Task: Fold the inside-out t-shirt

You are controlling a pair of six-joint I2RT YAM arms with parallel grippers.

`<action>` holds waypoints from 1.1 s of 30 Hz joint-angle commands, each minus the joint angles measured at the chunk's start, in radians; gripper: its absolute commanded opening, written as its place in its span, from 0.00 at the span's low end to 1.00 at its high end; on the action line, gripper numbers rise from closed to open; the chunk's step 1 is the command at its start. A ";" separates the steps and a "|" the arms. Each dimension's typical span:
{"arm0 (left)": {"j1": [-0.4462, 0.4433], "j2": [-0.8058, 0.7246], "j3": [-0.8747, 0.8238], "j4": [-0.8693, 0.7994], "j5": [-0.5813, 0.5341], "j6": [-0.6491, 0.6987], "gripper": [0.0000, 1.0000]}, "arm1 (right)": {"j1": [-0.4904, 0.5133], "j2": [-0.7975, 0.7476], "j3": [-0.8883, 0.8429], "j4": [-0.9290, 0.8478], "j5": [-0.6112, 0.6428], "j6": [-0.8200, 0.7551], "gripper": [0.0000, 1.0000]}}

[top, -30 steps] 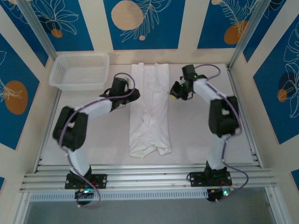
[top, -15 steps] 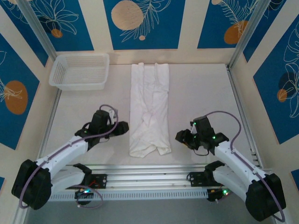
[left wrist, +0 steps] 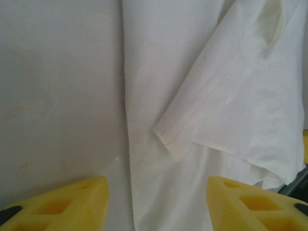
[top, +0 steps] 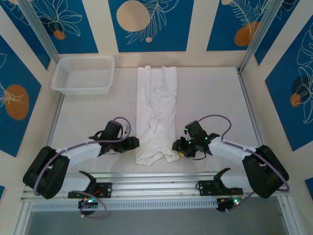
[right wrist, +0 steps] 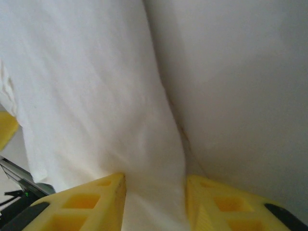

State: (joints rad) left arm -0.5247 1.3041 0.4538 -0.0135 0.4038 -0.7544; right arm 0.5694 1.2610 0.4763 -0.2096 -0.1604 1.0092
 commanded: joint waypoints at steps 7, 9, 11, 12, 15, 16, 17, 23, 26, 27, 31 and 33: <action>-0.052 0.076 0.042 0.090 0.009 -0.033 0.56 | 0.017 0.017 0.042 0.037 -0.001 0.023 0.12; -0.054 0.088 0.043 0.115 -0.009 -0.056 0.55 | 0.022 0.014 0.040 0.038 -0.001 0.025 0.08; -0.057 0.101 0.043 0.166 -0.001 -0.080 0.52 | 0.021 0.016 0.041 0.035 -0.002 0.025 0.07; -0.062 0.110 0.048 0.190 0.010 -0.088 0.49 | 0.022 0.018 0.042 0.035 -0.002 0.025 0.07; -0.081 0.134 0.072 0.212 0.021 -0.093 0.43 | 0.023 0.024 0.043 0.031 0.004 0.032 0.06; -0.083 0.138 0.074 0.223 0.025 -0.099 0.41 | 0.023 0.027 0.044 0.030 0.003 0.031 0.06; -0.086 0.139 0.074 0.234 0.026 -0.106 0.39 | 0.023 0.029 0.048 0.027 0.004 0.031 0.06; -0.095 0.129 0.085 0.195 0.002 -0.094 0.26 | 0.024 0.026 0.046 0.010 0.014 0.038 0.06; -0.098 0.113 0.088 0.157 -0.031 -0.085 0.29 | 0.024 0.023 0.045 0.001 0.018 0.039 0.05; -0.098 0.112 0.088 0.148 -0.046 -0.083 0.33 | 0.024 0.022 0.044 -0.002 0.022 0.040 0.05; -0.098 0.122 0.094 0.119 -0.089 -0.085 0.50 | 0.024 0.017 0.044 -0.004 0.024 0.043 0.05; -0.099 0.132 0.101 0.097 -0.127 -0.093 0.56 | 0.024 0.015 0.050 -0.013 0.025 0.042 0.05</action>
State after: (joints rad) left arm -0.6147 1.4345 0.5243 0.1169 0.3374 -0.8547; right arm 0.5861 1.2850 0.5041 -0.1883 -0.1455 1.0397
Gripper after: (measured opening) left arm 0.549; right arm 0.065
